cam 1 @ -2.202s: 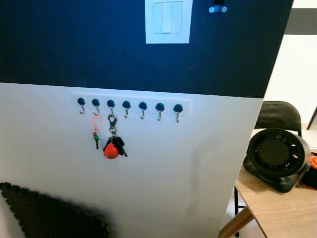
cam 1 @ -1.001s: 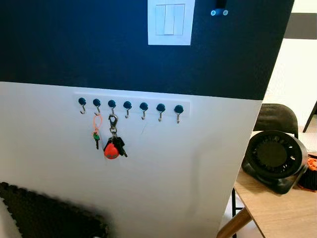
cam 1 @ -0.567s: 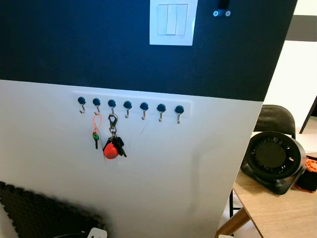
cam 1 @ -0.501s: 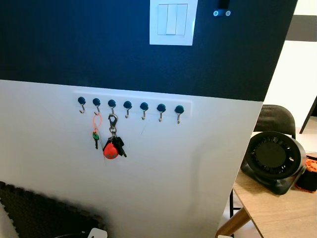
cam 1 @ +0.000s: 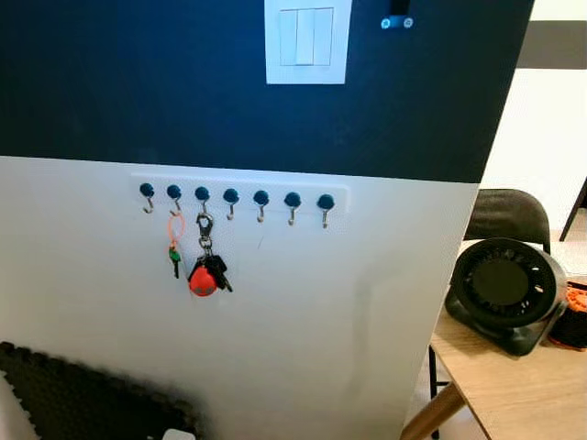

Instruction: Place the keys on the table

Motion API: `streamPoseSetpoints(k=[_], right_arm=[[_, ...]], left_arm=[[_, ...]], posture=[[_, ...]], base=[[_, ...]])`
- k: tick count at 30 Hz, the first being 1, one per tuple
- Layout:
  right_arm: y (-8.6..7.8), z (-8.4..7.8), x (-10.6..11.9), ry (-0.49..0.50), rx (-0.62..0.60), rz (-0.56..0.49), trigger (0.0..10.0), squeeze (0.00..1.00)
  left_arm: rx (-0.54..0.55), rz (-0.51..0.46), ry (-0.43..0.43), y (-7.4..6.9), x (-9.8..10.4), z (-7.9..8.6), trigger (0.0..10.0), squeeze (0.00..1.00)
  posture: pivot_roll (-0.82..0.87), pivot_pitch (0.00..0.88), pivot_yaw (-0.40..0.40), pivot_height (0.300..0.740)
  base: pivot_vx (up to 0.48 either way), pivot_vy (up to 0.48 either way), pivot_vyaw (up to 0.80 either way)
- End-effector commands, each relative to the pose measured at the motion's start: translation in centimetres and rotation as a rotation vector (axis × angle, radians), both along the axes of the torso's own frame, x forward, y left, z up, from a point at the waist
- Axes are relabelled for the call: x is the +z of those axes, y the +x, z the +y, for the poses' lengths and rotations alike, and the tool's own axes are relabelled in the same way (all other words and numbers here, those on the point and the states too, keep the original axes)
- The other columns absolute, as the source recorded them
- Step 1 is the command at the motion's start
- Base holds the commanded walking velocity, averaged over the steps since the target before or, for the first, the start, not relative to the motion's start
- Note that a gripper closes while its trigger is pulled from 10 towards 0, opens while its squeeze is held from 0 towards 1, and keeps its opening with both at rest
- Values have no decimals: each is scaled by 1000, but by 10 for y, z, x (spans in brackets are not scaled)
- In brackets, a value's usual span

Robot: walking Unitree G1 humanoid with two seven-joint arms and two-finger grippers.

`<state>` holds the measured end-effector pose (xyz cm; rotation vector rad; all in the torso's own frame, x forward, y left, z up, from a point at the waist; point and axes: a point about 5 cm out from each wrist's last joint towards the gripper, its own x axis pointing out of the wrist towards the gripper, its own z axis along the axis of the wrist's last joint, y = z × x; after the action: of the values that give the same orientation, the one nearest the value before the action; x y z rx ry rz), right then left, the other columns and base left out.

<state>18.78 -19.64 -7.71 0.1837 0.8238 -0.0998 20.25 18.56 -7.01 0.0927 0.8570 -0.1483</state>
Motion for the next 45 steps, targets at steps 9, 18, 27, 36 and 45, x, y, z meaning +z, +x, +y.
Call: streamPoseSetpoints(k=[9, 18, 27, 36, 45], right_arm=[[-6, 7, -4, 24, -14, 23, 10000, 0], [-9, 9, -6, 24, -9, 30, 10000, 0], [-14, 13, -9, 32, -19, 40, 10000, 0], [-19, 13, -11, 31, -15, 50, 10000, 0], [-26, 12, -13, 35, -40, 57, 10000, 0]], left_arm=[[18, 1, 0, -1, 0, 1, 10000, 0], [2, -31, 14, 7, 5, 4, 10000, 0], [3, -24, 13, 2, 3, 6, 10000, 0], [1, -24, 13, 1, 2, 7, 10000, 0], [-72, -49, 23, 4, 6, 6, 10000, 0]], posture=[[58, 0, 15, 740], [76, 0, 23, 740], [87, 0, 24, 740], [86, 0, 27, 740], [82, 0, 42, 740]], base=[[0, 0, 0], [0, 312, 0], [0, 367, 0], [0, 329, 0], [0, 0, 0]])
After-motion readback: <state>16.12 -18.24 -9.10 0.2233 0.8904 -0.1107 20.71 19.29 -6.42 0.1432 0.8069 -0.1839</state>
